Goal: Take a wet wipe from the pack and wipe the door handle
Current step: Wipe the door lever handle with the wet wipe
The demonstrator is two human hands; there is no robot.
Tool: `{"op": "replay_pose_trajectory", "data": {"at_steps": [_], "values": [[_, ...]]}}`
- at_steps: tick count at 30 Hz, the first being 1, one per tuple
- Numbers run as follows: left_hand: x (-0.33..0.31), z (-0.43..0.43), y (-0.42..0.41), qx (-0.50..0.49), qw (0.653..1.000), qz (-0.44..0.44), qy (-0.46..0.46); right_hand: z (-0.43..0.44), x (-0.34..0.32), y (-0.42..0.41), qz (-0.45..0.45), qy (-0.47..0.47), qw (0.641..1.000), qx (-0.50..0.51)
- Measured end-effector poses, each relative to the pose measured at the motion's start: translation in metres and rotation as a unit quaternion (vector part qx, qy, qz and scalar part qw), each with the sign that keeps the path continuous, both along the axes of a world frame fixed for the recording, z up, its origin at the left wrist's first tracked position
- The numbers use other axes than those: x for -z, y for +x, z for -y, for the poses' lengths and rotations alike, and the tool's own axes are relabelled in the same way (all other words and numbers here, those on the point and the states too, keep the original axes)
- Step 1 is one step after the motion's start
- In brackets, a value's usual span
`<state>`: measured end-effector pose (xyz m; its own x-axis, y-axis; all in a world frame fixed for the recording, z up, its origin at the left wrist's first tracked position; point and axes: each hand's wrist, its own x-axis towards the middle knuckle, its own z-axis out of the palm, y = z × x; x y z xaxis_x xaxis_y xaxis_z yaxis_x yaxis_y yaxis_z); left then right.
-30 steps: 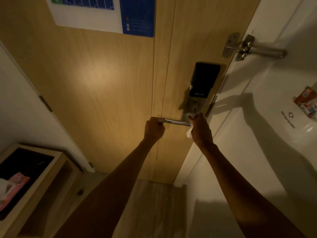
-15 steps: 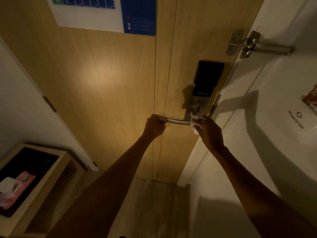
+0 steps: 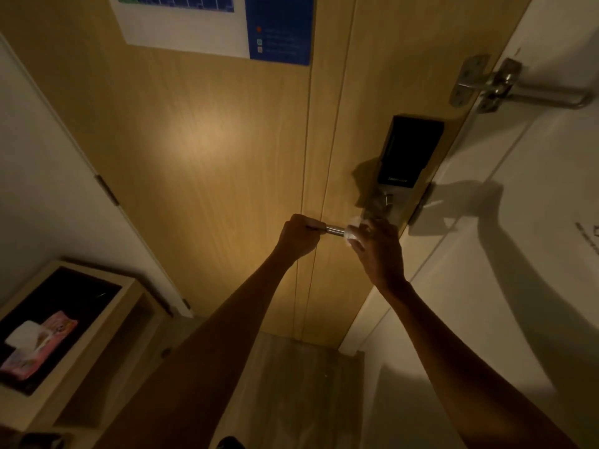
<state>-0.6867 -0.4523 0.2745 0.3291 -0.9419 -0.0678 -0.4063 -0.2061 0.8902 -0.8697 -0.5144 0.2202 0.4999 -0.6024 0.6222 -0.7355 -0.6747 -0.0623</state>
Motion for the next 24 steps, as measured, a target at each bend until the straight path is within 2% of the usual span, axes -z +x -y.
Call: {"op": "replay_pose_trajectory", "data": {"at_steps": [3,7,13,24], "values": [[0.0,0.0,0.001,0.006,1.0,-0.014,0.006,-0.003,-0.003,0.025,-0.04,-0.034,0.999,0.002],[0.0,0.002,0.004,0.015,1.0,-0.017,0.016,-0.003,-0.008,0.037,-0.056,-0.021,0.998,-0.017],[0.0,0.006,0.005,0.023,0.999,-0.047,0.008,0.003,0.01,-0.021,0.014,0.024,0.998,0.055],[0.0,0.006,0.006,0.025,0.998,-0.052,0.026,-0.003,0.008,-0.044,0.094,0.065,0.991,0.064]]}}
